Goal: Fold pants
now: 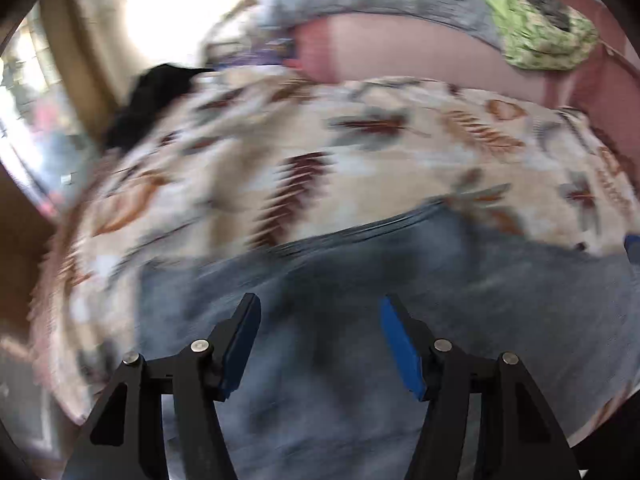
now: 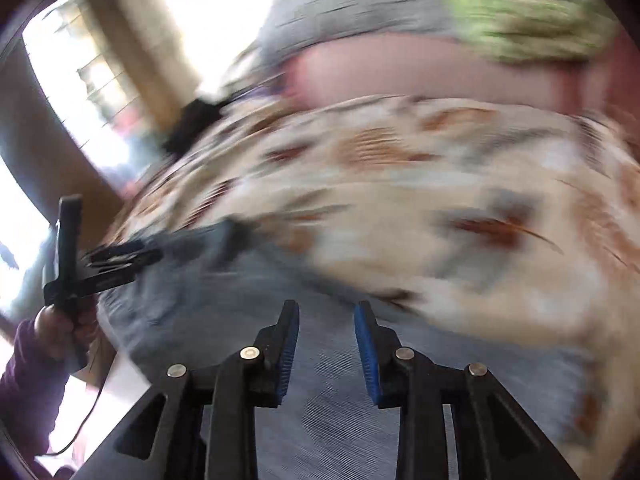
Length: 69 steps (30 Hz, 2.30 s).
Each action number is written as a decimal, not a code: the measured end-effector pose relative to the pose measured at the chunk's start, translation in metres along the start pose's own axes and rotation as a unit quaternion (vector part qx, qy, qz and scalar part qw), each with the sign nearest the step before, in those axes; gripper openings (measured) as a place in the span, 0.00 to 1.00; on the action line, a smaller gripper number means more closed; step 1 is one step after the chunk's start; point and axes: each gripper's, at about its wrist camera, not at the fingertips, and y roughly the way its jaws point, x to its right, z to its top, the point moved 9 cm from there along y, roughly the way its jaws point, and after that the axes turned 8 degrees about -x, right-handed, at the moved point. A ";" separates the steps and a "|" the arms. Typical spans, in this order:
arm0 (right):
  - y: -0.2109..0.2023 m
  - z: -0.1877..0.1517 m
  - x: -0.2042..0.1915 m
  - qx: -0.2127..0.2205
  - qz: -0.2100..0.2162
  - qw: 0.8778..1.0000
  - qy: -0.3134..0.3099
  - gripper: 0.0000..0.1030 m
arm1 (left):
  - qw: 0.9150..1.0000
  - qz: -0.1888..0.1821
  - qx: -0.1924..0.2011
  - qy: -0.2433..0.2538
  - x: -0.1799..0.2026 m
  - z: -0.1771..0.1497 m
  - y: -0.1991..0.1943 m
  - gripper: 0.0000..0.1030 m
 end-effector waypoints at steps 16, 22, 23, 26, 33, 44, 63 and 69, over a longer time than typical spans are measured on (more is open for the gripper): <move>0.154 0.066 -0.115 -0.091 0.012 0.983 -0.161 0.61 | 0.992 0.044 -0.010 -0.116 -0.139 -0.102 0.004 0.62; 0.185 0.073 -0.122 -0.124 0.010 0.978 -0.166 0.37 | 0.993 0.049 0.003 -0.109 -0.133 -0.091 0.015 0.62; 0.190 0.072 -0.121 -0.130 -0.001 0.977 -0.171 0.21 | 0.993 0.054 0.007 -0.106 -0.133 -0.089 0.015 0.62; 0.192 0.078 -0.121 -0.116 -0.012 0.977 -0.177 0.09 | 0.993 0.063 0.014 -0.095 -0.131 -0.078 0.019 0.61; 0.211 0.107 -0.109 -0.106 -0.042 0.983 -0.142 0.02 | 0.989 0.132 0.009 -0.067 -0.125 -0.046 0.041 0.54; 0.102 0.082 -0.045 -0.046 0.016 0.999 0.006 0.27 | 0.992 0.093 0.047 -0.074 -0.103 -0.047 -0.020 0.54; 0.044 -0.068 0.056 -0.034 -0.093 0.989 0.108 0.27 | 0.989 0.133 -0.022 0.053 0.010 -0.051 0.017 0.64; -0.015 -0.101 0.134 0.008 -0.101 0.976 0.192 0.26 | 0.991 0.128 -0.020 0.044 0.028 -0.037 -0.003 0.64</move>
